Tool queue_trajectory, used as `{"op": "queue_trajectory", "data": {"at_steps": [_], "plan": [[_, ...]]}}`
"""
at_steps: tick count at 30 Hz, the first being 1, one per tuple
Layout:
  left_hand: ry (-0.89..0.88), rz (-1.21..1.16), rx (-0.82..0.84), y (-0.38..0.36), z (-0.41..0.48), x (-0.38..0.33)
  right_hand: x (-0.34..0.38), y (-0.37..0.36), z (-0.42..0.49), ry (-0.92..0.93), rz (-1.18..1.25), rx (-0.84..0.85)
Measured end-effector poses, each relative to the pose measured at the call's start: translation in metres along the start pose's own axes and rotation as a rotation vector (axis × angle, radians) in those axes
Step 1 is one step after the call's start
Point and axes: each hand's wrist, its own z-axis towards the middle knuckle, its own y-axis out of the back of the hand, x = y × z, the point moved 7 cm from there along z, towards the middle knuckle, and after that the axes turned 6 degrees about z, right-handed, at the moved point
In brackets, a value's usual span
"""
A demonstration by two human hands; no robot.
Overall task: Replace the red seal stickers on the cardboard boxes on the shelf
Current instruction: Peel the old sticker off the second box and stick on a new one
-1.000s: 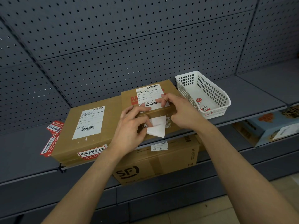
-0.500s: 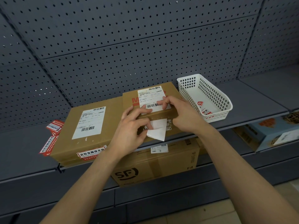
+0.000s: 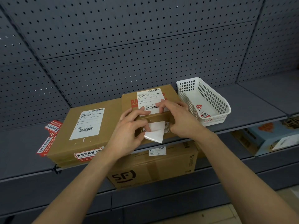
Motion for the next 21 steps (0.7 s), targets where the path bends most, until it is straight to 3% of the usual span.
{"op": "queue_trajectory", "data": {"at_steps": [21], "plan": [[0.000,0.028,-0.001,-0.0027,-0.0015,-0.0050,0.0014,-0.0009,-0.0014,0.005,0.032,-0.019]]}}
